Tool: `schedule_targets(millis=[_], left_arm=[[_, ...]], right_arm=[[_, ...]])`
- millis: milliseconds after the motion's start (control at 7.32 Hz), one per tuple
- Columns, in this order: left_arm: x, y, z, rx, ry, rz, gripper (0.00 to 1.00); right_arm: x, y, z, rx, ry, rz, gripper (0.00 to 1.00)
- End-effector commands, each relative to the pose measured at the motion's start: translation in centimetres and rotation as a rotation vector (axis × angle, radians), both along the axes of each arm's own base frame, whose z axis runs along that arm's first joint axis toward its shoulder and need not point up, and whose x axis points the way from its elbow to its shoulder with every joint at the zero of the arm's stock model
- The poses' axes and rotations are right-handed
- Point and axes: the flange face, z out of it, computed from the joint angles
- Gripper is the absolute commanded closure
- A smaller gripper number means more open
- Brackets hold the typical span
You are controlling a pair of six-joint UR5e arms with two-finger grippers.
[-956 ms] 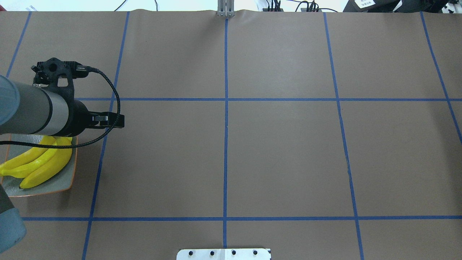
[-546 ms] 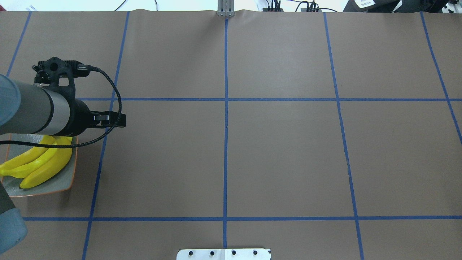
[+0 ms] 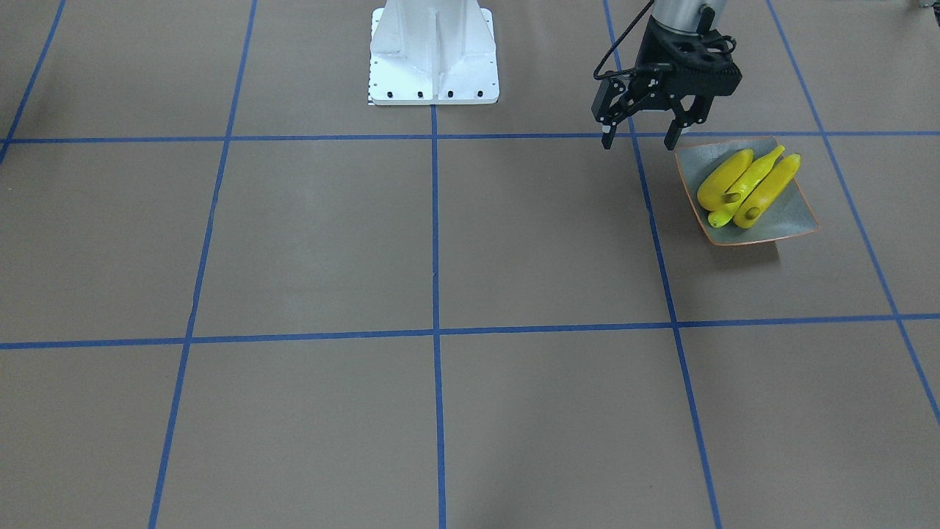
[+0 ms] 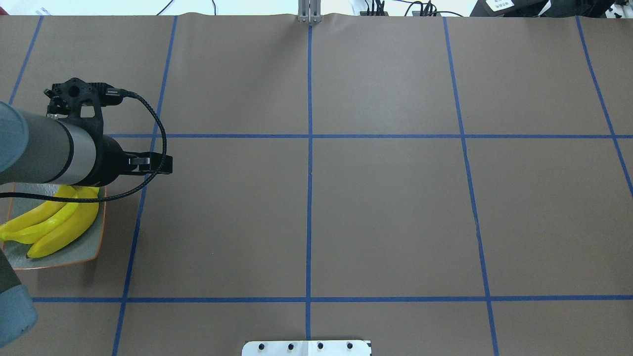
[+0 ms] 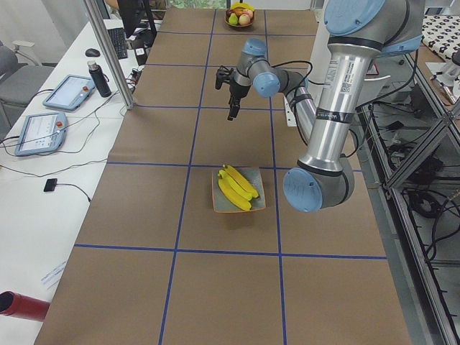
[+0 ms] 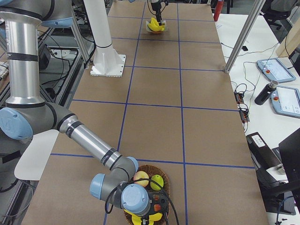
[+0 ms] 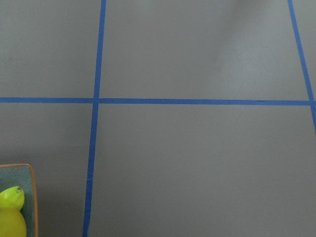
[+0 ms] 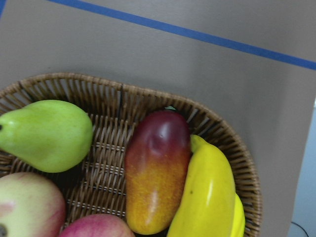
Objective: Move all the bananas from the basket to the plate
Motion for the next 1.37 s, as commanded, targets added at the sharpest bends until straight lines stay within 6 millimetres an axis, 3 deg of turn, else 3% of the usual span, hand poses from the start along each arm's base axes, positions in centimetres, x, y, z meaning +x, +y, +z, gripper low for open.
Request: schedule_targets(millis=[0, 683, 820, 1093, 1229], left_arm=[[0.0, 0.0, 0.1, -0.001, -0.002, 0.000, 0.00], [0.2, -0.1, 0.2, 0.001, -0.006, 0.002, 0.00], [0.2, -0.1, 0.1, 0.003, -0.006, 0.003, 0.00], [0.7, -0.4, 0.0, 0.006, -0.007, 0.006, 0.00], [1.0, -0.7, -0.1, 0.006, -0.007, 0.006, 0.00]], right_arm=[[0.0, 1.4, 2.3, -0.027, 0.052, 0.138, 0.04], [-1.2, 2.1, 2.5, -0.046, -0.014, 0.145, 0.06], [-1.7, 2.0, 2.6, -0.047, -0.022, 0.133, 0.12], [-2.2, 1.9, 2.6, -0.042, -0.020, 0.116, 0.43], [-2.2, 1.8, 2.4, -0.033, -0.017, 0.110, 0.83]])
